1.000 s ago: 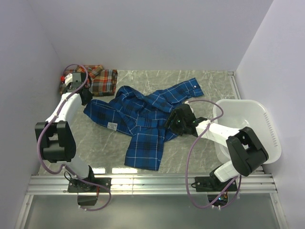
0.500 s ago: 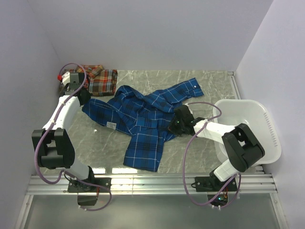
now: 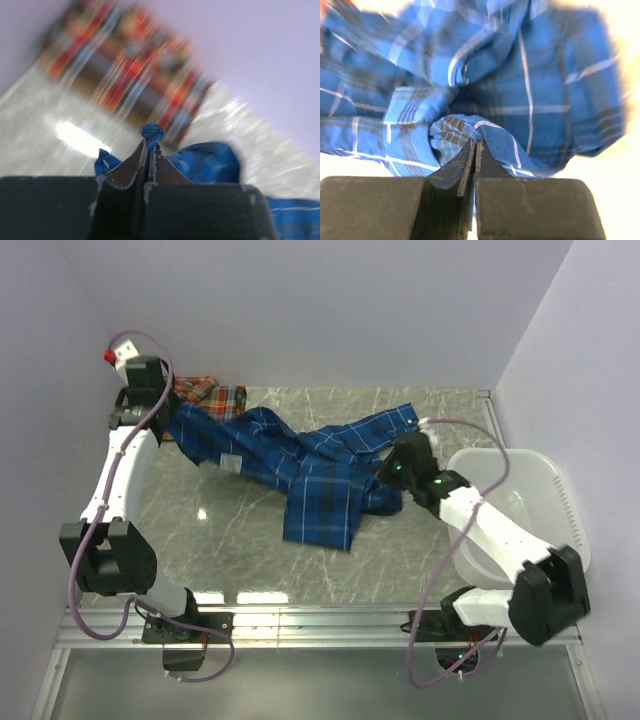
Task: Fold and stack the long sleeve shirts
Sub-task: Flatten the shirt out
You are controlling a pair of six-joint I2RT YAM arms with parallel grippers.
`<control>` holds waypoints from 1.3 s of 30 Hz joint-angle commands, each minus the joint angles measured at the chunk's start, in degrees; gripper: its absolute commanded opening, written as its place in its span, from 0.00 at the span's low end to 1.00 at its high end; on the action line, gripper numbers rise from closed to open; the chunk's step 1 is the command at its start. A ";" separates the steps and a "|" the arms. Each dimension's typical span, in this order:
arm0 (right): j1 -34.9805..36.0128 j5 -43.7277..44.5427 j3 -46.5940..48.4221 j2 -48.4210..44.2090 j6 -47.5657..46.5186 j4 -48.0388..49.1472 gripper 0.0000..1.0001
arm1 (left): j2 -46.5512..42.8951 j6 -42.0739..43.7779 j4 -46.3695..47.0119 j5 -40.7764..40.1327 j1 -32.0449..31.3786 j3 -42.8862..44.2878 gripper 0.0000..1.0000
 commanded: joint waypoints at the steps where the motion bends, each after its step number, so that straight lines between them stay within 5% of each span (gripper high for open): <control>1: -2.50 5.36 3.31 -7.94 -6.62 -4.77 0.00 | -3.74 4.14 6.92 2.73 -0.22 6.52 0.00; 6: -2.95 3.79 0.42 -14.99 -8.48 -7.41 0.00 | -17.15 3.71 12.55 4.05 -1.62 -7.25 0.01; 13: -3.03 -2.37 -8.62 -22.03 -6.90 -9.87 0.00 | -33.96 -6.30 1.77 -0.78 -1.62 -32.29 0.00; 18: -2.95 -5.27 -10.74 -25.37 -7.69 -13.21 0.00 | -44.15 -11.22 -8.18 -1.49 -1.54 -38.55 0.06; 22: -2.95 -7.54 -11.45 -24.85 -8.66 -16.19 0.06 | -49.70 -15.53 -15.12 0.44 -1.62 -42.42 0.22; 24: -3.03 -9.57 -11.45 -24.58 -9.18 -18.21 0.19 | -52.86 -17.90 -19.67 -0.16 -1.54 -42.61 0.28; 27: -3.03 -9.76 -10.75 -25.72 -9.63 -20.59 0.43 | -55.69 -19.41 -23.56 -1.39 -1.62 -40.69 0.54; 28: -3.03 -8.97 -10.31 -26.16 -9.80 -21.12 0.49 | -55.86 -19.41 -24.18 -1.92 -1.54 -39.72 0.71; 31: -3.03 -6.59 -6.98 -26.78 -11.64 -22.18 0.65 | -54.20 -16.08 -22.79 -2.81 -1.62 -35.24 0.86; 39: -2.95 -10.53 0.94 -19.14 -18.76 -16.65 0.64 | -39.45 -3.60 -13.91 5.43 -1.62 -26.80 0.90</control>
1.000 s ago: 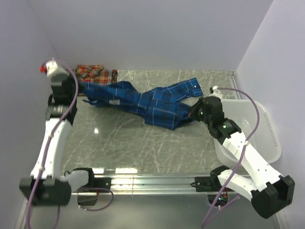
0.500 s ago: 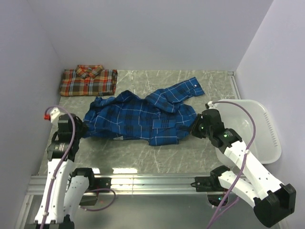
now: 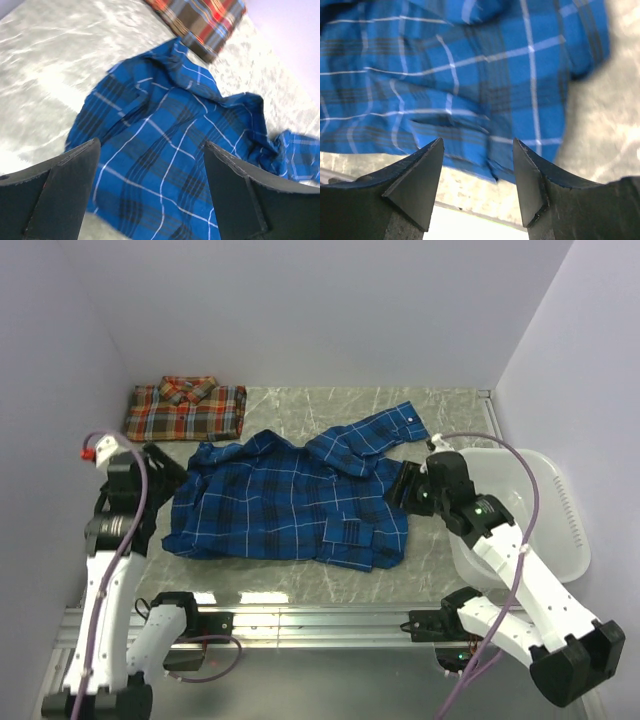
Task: Fold and stack the long sleeve shirts
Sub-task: Flatten the shirt out
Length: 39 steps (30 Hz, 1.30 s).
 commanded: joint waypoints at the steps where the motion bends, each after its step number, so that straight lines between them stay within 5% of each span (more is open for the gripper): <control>1: -0.15 -4.77 3.91 3.66 -4.91 5.80 0.63 | 7.23 6.35 5.28 6.98 0.17 2.67 0.90; 10: 1.52 -14.62 3.92 20.70 -3.77 16.52 0.60 | 26.39 1.62 19.61 19.74 -0.01 -1.02 0.82; 23: 1.78 -12.70 1.63 41.89 -1.57 17.69 0.60 | 51.17 -5.77 28.50 10.26 0.08 4.78 0.81; 39: 1.87 -11.38 -2.32 42.88 -6.76 2.57 0.63 | 70.35 -7.62 20.23 0.58 6.14 21.66 0.80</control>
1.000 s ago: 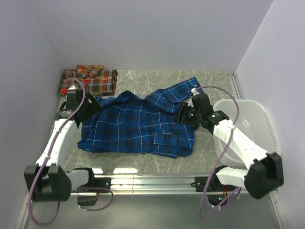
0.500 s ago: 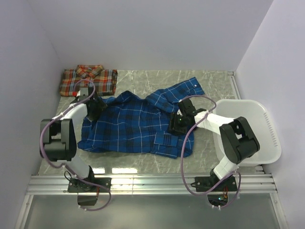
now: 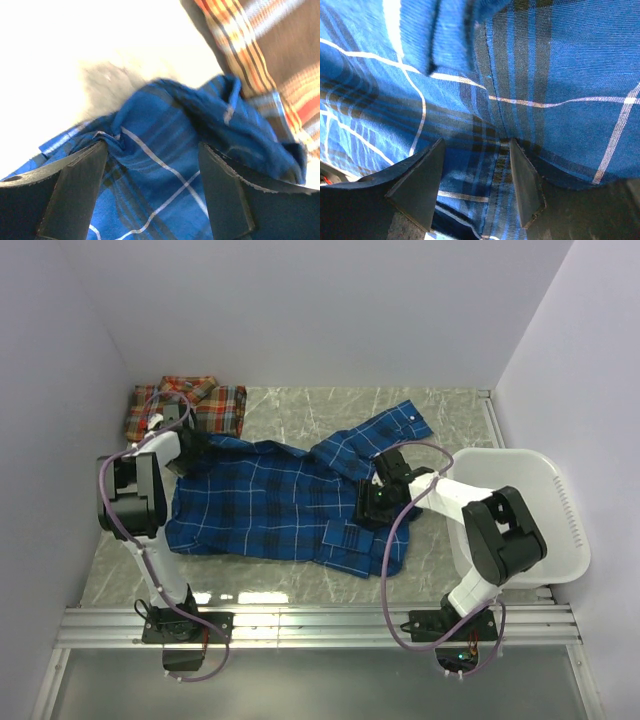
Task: Fold and stack the long sleeve shirts
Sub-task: Flatten the shirt out
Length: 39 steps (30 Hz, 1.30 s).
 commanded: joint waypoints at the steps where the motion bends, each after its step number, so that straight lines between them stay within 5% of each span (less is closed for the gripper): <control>1: 0.26 3.68 -5.36 -0.25 -2.69 -10.55 0.63 | 0.78 -0.52 -2.85 -3.90 2.08 1.70 0.80; 8: 0.69 8.07 -0.37 -8.16 -7.26 -13.28 0.61 | -5.80 2.38 -3.29 -4.87 3.31 -0.40 0.84; 15: 7.35 15.89 9.92 -15.03 -13.32 -4.95 0.64 | -18.81 5.02 -5.30 -3.37 -0.46 -5.76 0.98; 24: 14.76 34.52 20.39 -1.68 -29.83 0.41 0.76 | -30.33 8.63 -11.19 -3.38 -13.18 -11.83 0.99; 33: 13.97 37.52 25.48 9.05 -36.97 4.82 0.68 | -37.19 6.43 -10.41 0.83 -28.57 -20.08 0.98; 39: 9.76 39.10 31.36 15.29 -36.09 6.85 0.61 | -30.61 6.07 -9.17 4.36 -33.69 -23.44 0.99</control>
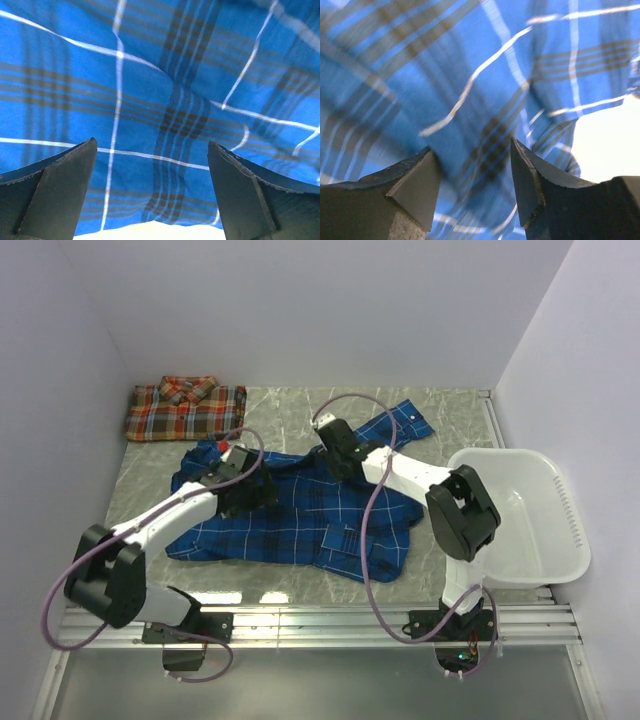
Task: Fold and stack the long sleeve shirts
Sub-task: Flatten the shirt out
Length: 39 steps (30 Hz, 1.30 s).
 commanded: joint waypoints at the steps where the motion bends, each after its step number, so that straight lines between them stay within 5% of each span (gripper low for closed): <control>1: -4.02 3.56 7.28 2.74 -0.62 4.16 0.61 | 5.06 0.30 0.51 3.35 -1.36 -0.01 0.99; 13: -16.59 4.62 43.75 24.64 9.49 -10.51 0.62 | 8.25 4.62 -4.24 17.76 -1.36 -2.98 0.98; 17: -17.74 0.42 39.57 20.44 10.37 -7.98 0.63 | 4.91 4.00 -5.47 20.32 -1.36 -4.92 0.98; 26: -20.55 -23.84 28.32 5.14 14.75 -4.46 0.65 | 0.78 4.97 -9.95 22.60 -1.28 -7.29 0.98; 32: -23.88 -20.17 26.19 4.51 20.37 -4.18 0.65 | -4.49 3.74 -11.27 27.09 -1.36 -10.55 0.98; 39: -30.21 -24.99 21.29 3.37 34.52 1.60 0.63 | -6.80 3.47 -10.31 18.57 1.88 3.48 0.99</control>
